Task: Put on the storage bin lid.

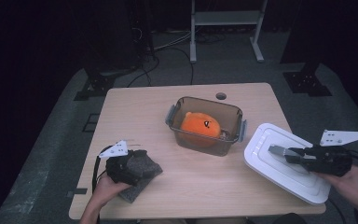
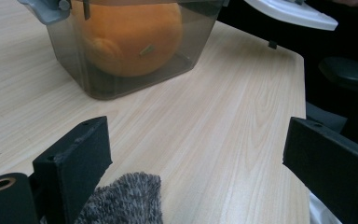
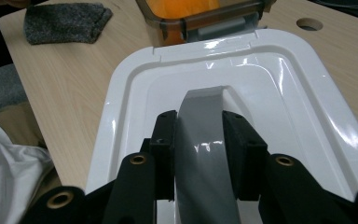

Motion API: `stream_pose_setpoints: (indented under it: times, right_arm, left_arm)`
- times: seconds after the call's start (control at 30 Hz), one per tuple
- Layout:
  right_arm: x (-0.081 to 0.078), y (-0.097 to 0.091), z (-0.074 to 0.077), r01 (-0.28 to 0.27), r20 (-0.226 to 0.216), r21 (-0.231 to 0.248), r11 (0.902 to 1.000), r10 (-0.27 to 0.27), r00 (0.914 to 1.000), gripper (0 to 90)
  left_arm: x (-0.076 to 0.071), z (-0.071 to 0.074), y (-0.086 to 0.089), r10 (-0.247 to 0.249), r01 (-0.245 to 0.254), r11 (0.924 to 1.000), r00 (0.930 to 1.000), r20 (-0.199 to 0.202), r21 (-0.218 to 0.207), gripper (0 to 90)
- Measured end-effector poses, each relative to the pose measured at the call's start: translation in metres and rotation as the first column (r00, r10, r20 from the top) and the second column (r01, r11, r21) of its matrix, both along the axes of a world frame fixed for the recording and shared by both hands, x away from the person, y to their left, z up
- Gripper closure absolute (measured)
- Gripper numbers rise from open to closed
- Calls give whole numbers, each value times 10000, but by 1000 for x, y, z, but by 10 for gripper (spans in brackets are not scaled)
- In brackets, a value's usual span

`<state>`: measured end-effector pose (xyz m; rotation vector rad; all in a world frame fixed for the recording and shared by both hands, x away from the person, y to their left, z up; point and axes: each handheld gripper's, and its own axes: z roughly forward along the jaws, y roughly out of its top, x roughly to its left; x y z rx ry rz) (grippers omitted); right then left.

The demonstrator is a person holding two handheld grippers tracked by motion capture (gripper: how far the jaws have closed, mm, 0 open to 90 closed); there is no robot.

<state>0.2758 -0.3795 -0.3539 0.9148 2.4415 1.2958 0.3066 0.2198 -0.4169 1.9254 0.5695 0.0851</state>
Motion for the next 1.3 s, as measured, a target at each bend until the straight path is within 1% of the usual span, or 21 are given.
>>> stream_pose_setpoints:
  times: [0.13, 0.27, 0.5, 0.63, 0.73, 0.93, 1.3]
  right_arm:
    - [0, 2, 11, -75, 85, -36, 10000, 75, 9999, 658]
    - [2, 6, 21, -196, 262, -55, 9998, 198, 9995, 658]
    - [12, 20, 27, -529, 215, -132, 9985, 531, 9984, 658]
    - [16, 29, 30, -711, 326, -214, 9972, 718, 9969, 658]
    - [19, 36, 34, -878, 298, -210, 9959, 884, 9956, 658]
    - [25, 47, 42, -1112, 417, -296, 9934, 1124, 9928, 658]
    - [41, 66, 55, -1425, 566, -157, 9897, 1432, 9881, 658]
  left_arm:
    - [0, 0, 1, -5, 5, 10000, 10000, 24, 6, 68]
    - [1, 0, 1, -7, 7, 10000, 10000, 33, 11, 67]
    - [0, 1, 2, 20, -20, 10000, 10000, 33, -6, 68]
    - [0, 0, 2, 26, -26, 10000, 10000, 37, -20, 67]
    - [0, 0, 2, 20, -20, 10000, 10000, 41, -9, 68]
    - [0, 1, 2, 44, -44, 10000, 10000, 56, -34, 68]
    - [0, 1, 3, 60, -59, 10000, 9999, 96, -42, 68]
